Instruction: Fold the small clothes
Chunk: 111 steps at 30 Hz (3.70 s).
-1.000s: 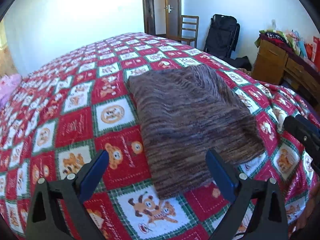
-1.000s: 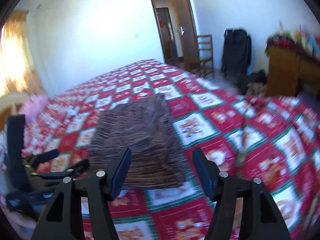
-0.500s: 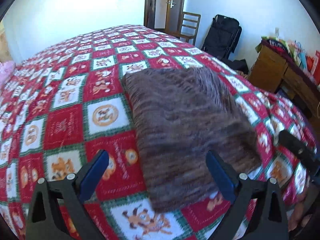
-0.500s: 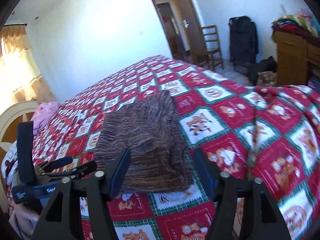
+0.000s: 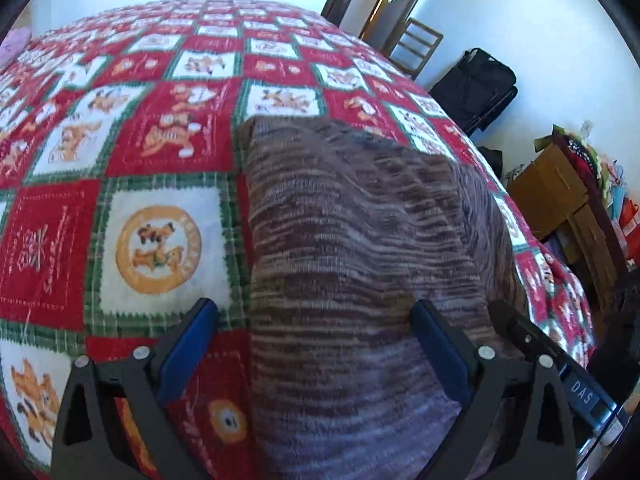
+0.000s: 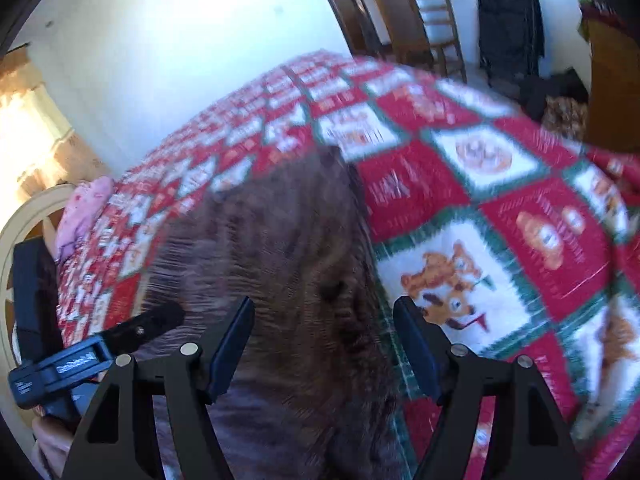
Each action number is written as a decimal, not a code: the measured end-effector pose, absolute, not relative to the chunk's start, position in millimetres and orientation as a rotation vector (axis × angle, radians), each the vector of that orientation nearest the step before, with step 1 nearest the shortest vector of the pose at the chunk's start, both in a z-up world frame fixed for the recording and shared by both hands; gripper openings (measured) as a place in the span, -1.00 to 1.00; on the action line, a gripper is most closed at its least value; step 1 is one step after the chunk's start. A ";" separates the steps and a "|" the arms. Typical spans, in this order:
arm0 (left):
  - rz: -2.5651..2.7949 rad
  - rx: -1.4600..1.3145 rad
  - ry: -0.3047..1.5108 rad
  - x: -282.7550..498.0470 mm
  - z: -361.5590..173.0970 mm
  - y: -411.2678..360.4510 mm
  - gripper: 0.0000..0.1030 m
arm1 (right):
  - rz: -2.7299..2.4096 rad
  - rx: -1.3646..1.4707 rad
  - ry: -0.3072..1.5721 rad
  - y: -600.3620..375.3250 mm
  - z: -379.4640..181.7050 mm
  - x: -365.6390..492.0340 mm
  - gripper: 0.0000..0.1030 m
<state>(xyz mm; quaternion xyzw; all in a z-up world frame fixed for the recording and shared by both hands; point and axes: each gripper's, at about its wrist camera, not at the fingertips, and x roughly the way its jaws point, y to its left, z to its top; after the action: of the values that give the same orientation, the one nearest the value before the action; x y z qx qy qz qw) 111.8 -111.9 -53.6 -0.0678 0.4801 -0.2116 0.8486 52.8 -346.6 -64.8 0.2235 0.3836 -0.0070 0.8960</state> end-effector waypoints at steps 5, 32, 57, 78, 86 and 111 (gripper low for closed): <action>-0.437 -0.048 0.951 108.0 -56.2 -125.4 0.94 | 0.032 0.390 0.741 -334.9 -69.6 54.8 0.44; -0.537 0.020 0.807 61.2 -0.5 -119.9 -0.42 | -0.004 0.116 0.553 -246.1 16.4 -8.5 -0.50; -0.936 0.162 0.678 2.2 7.7 -293.0 -0.42 | -0.424 0.135 0.453 -355.6 33.6 -122.5 -0.50; -0.996 0.029 1.031 -20.6 -46.8 -226.5 0.50 | -0.450 0.531 0.537 -406.2 -23.8 -209.5 0.09; -1.047 0.050 1.043 -47.2 -64.6 -240.2 0.34 | -0.419 0.509 0.605 -387.2 -46.9 -206.2 0.22; -0.858 0.057 1.115 -62.5 -62.7 -190.1 -0.81 | -0.378 0.543 0.726 -364.9 -26.0 -265.3 -0.84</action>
<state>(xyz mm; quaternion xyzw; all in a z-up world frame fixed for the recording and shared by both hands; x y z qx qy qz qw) -62.5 -190.1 -62.7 0.0261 0.5126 -0.3946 0.7622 -265.3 -364.9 -26.0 0.2608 0.3487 -0.1816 0.8817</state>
